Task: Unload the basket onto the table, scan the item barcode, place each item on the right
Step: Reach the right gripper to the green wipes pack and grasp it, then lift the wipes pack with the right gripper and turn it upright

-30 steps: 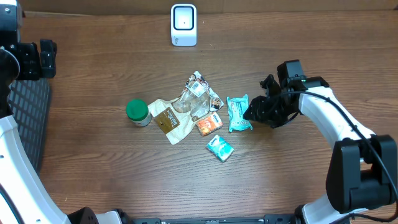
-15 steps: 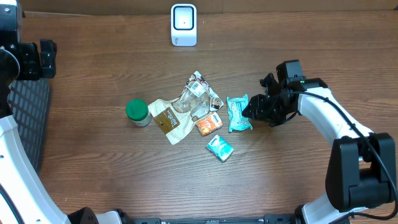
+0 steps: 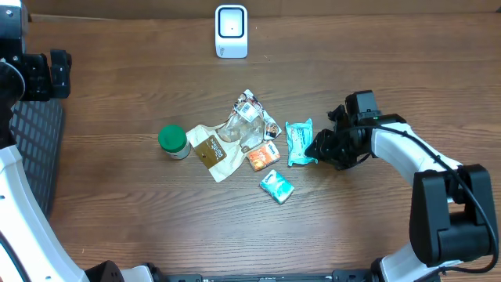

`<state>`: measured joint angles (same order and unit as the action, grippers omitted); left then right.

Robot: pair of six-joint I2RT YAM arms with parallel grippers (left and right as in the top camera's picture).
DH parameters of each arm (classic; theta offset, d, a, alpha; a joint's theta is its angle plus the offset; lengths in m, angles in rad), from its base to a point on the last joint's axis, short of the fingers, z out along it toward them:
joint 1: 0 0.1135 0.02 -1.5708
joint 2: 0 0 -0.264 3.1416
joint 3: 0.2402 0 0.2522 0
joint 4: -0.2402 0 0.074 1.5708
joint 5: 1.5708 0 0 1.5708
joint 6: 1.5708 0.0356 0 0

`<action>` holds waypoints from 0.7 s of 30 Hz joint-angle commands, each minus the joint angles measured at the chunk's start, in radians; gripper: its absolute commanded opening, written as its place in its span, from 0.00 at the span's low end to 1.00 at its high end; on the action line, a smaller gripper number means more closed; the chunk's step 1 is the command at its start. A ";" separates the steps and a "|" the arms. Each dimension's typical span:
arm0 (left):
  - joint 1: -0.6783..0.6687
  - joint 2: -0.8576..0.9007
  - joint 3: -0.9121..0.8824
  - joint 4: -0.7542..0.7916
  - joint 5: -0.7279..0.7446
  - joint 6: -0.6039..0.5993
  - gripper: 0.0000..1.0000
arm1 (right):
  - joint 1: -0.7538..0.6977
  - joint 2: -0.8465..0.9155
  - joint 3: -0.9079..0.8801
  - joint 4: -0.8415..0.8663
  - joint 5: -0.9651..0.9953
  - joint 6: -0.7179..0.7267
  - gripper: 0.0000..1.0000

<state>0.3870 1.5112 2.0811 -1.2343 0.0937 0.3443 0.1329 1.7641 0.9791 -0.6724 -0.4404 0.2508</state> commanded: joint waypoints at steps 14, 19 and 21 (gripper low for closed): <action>0.005 -0.002 0.003 0.003 0.003 0.015 1.00 | 0.038 0.042 -0.044 0.145 -0.032 0.065 0.43; 0.005 -0.002 0.003 0.003 0.003 0.015 0.99 | 0.057 0.047 -0.044 0.153 -0.013 0.068 0.38; 0.005 -0.002 0.003 0.003 0.003 0.015 1.00 | 0.057 0.047 -0.044 0.153 -0.005 0.080 0.21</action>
<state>0.3870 1.5112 2.0811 -1.2343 0.0937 0.3443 0.1848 1.7947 0.9428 -0.5213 -0.4713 0.3187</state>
